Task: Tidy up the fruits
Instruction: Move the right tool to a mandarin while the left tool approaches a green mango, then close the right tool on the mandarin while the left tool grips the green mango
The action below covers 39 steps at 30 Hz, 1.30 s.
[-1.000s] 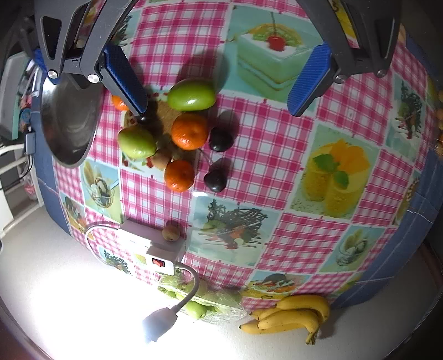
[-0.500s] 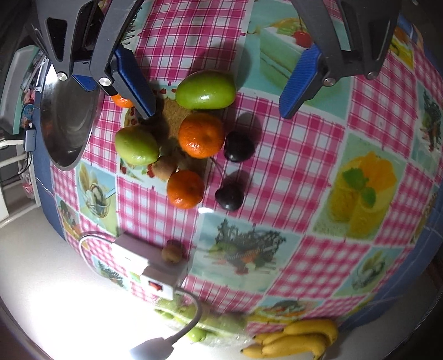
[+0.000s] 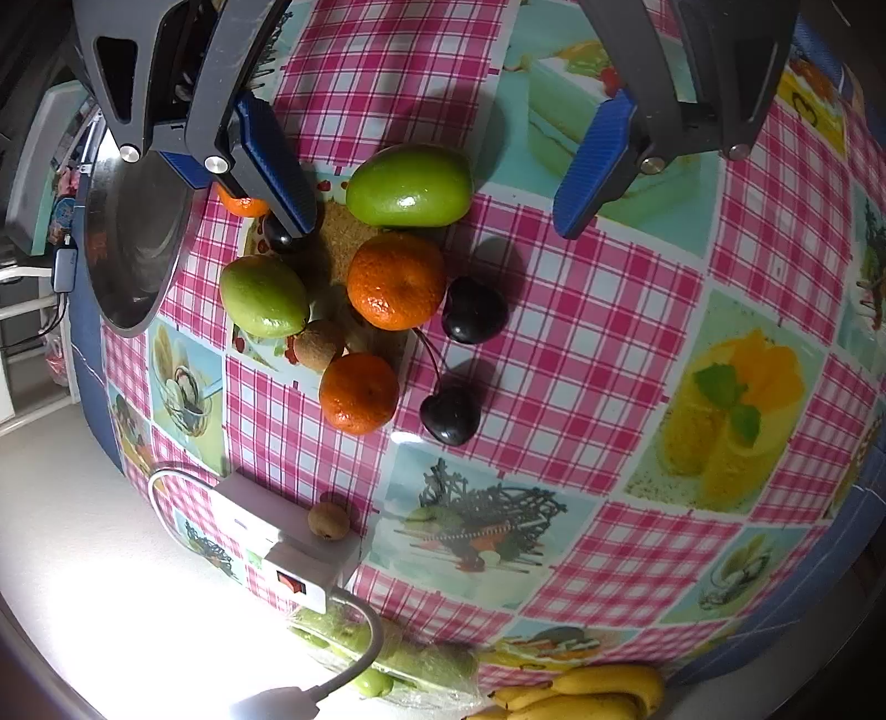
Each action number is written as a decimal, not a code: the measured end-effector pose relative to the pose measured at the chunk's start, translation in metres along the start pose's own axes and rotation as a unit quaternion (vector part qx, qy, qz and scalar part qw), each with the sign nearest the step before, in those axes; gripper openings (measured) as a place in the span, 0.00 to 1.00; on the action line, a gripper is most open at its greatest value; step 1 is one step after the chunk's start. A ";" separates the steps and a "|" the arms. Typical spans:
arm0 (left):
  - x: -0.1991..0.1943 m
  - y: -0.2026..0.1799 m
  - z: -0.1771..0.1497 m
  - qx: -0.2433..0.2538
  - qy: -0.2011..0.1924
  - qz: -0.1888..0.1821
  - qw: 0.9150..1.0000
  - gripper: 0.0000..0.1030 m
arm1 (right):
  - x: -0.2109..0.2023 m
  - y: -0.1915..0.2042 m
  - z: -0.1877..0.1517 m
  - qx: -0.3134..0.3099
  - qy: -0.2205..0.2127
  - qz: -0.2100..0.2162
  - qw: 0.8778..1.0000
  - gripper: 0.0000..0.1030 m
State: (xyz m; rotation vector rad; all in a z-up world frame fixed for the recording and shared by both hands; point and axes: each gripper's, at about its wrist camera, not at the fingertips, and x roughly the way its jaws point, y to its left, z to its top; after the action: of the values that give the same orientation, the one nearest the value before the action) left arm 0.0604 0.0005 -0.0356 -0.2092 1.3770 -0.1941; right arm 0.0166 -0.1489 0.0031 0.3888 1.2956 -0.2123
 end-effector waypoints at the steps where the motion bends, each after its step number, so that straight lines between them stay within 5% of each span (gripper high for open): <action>1: 0.001 0.000 0.000 0.000 0.001 0.000 1.000 0.86 | 0.002 0.001 0.000 -0.002 0.004 0.000 1.000 0.41; 27: 0.022 -0.004 -0.003 -0.004 0.024 0.000 1.000 0.72 | 0.016 0.006 0.000 -0.011 0.020 -0.012 1.000 0.37; 31: 0.021 -0.005 -0.005 -0.002 0.026 -0.015 1.000 0.53 | 0.014 0.007 -0.001 -0.019 0.020 -0.016 0.999 0.37; 39: 0.024 -0.008 -0.005 -0.004 0.025 -0.020 0.999 0.53 | 0.016 0.008 0.000 -0.020 0.019 -0.017 0.999 0.37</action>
State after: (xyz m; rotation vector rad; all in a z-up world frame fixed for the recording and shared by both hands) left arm 0.0602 -0.0137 -0.0573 -0.2390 1.4241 -0.2283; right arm 0.0243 -0.1404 -0.0107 0.3392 1.3424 -0.2081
